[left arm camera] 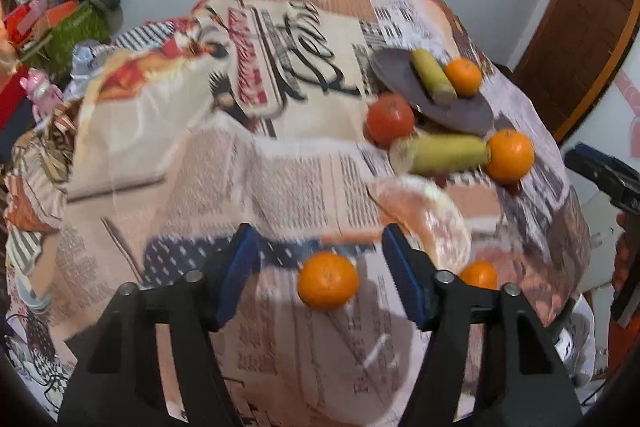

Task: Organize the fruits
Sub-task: 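Grasp a small mandarin with the left gripper while the right gripper grasps a large orange, then carry the mandarin and orange to the grey plate and release both, then move both grippers back toward the remaining fruit on the cloth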

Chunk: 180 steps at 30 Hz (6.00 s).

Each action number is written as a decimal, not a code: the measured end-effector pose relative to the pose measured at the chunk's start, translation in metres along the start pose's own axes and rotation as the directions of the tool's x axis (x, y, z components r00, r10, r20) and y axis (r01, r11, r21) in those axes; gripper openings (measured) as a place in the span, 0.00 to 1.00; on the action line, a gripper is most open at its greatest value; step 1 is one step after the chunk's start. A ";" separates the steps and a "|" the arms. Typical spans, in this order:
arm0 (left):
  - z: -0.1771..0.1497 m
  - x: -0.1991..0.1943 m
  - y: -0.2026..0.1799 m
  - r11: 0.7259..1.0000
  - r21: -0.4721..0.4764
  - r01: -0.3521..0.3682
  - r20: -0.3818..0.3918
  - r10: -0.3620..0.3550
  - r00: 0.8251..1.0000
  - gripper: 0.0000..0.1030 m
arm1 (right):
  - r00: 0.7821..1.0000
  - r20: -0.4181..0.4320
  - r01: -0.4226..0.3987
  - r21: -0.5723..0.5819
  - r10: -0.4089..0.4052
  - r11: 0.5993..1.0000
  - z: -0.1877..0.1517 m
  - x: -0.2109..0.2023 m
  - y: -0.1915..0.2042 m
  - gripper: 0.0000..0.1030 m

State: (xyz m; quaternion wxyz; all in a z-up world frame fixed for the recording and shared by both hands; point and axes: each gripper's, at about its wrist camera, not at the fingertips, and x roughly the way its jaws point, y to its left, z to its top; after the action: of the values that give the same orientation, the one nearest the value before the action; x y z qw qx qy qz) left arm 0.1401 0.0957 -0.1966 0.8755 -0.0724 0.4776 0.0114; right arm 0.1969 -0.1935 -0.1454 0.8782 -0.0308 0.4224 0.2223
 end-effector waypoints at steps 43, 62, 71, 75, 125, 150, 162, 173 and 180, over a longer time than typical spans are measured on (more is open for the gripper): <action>0.038 0.020 -0.024 0.999 0.037 0.022 0.044 -0.023 0.999 0.36 | 0.997 -0.064 -0.050 0.020 0.051 0.999 -0.003 0.057 -0.011 0.64; 0.108 0.023 -0.066 0.988 0.148 0.043 0.148 -0.065 0.987 0.36 | 0.994 0.098 -0.042 -0.012 0.043 0.999 0.046 0.028 -0.018 0.64; 0.144 0.053 -0.087 0.982 0.179 0.065 0.151 -0.093 0.984 0.36 | 0.991 0.125 -0.047 -0.004 0.047 0.999 0.064 0.043 -0.023 0.64; 0.155 0.065 -0.092 0.980 0.186 0.068 0.149 -0.097 0.984 0.36 | 0.990 0.131 -0.053 -0.014 0.055 0.998 0.072 0.051 -0.022 0.64; 0.148 0.074 -0.068 0.986 0.160 0.035 0.073 -0.047 0.996 0.60 | 0.999 0.019 -0.037 -0.049 0.038 0.998 0.047 0.064 -0.018 0.68; 0.082 0.100 -0.046 0.986 0.167 0.023 -0.097 -0.006 0.995 0.57 | 0.994 -0.109 -0.039 -0.088 0.030 0.995 0.000 0.079 -0.010 0.68; 0.086 0.096 -0.068 0.991 0.119 0.060 -0.064 -0.053 0.997 0.57 | 0.993 -0.120 -0.024 -0.127 0.009 0.992 -0.024 0.047 -0.016 0.68; 0.045 0.061 -0.052 0.992 0.112 0.056 -0.094 -0.046 0.995 0.67 | 0.984 -0.117 -0.149 -0.149 0.132 0.978 0.001 0.064 0.016 0.68; 0.032 0.061 -0.065 0.991 0.122 0.047 -0.103 -0.034 0.994 0.71 | 0.972 -0.183 -0.167 -0.094 0.148 0.982 -0.013 0.086 0.030 0.47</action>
State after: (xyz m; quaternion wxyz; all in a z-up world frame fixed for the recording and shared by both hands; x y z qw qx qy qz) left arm 0.2061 0.0332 -0.2235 0.8532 -0.0282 0.5193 -0.0398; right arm 0.2216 -0.1385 -0.2145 0.8142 -0.0645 0.4865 0.3103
